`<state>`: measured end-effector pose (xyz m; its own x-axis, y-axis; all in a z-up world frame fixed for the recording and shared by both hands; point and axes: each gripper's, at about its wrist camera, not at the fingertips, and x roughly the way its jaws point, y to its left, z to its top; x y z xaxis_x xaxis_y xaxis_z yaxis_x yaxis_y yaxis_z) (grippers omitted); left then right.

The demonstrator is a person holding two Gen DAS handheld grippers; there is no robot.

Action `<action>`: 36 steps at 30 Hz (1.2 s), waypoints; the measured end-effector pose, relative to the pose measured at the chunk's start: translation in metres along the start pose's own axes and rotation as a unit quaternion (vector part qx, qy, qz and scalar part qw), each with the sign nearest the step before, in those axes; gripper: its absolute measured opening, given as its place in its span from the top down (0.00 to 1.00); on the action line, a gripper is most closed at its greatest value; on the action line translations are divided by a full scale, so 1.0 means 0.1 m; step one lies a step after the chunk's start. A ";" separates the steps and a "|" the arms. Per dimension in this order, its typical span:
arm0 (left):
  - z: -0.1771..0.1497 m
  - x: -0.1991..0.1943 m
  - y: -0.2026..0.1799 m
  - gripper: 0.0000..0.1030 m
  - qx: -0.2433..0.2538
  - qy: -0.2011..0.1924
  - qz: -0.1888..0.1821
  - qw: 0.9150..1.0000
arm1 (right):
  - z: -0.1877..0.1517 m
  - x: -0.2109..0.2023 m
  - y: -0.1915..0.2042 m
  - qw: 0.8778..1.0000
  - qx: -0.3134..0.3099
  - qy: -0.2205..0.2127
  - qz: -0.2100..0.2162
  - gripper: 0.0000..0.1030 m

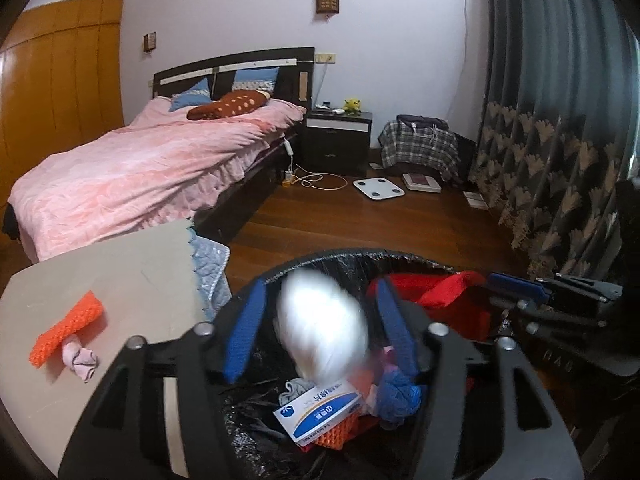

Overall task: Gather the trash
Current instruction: 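Carry the tissue and red glove over the trash bin with both tools, then open both tools to drop the tissue and glove into the bin, then move both tools back to the table toward the orange mesh and pink cloth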

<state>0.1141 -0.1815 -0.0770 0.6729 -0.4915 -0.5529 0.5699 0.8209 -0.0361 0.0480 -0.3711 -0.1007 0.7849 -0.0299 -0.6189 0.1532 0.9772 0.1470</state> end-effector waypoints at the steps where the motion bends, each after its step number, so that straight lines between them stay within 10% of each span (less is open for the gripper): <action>1: -0.01 0.01 0.00 0.38 0.000 0.002 0.000 1.000 | -0.03 0.00 -0.01 1.000 0.000 0.002 -0.003 0.60; 12: -0.04 -0.20 0.31 0.16 -0.023 -0.014 0.032 0.999 | -0.07 -0.16 -0.03 0.999 0.011 -0.023 -0.027 0.07; 36: -0.53 -0.97 2.11 0.11 -0.107 -0.007 0.231 0.967 | 0.37 0.31 1.66 0.992 -0.077 -0.039 0.094 0.06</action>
<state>0.1438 0.0544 -0.0755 0.8400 -0.0608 -0.5392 0.0978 0.9944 0.0403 0.1203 -0.2172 -0.0671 0.8356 0.1450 -0.5299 -0.0887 0.9875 0.1303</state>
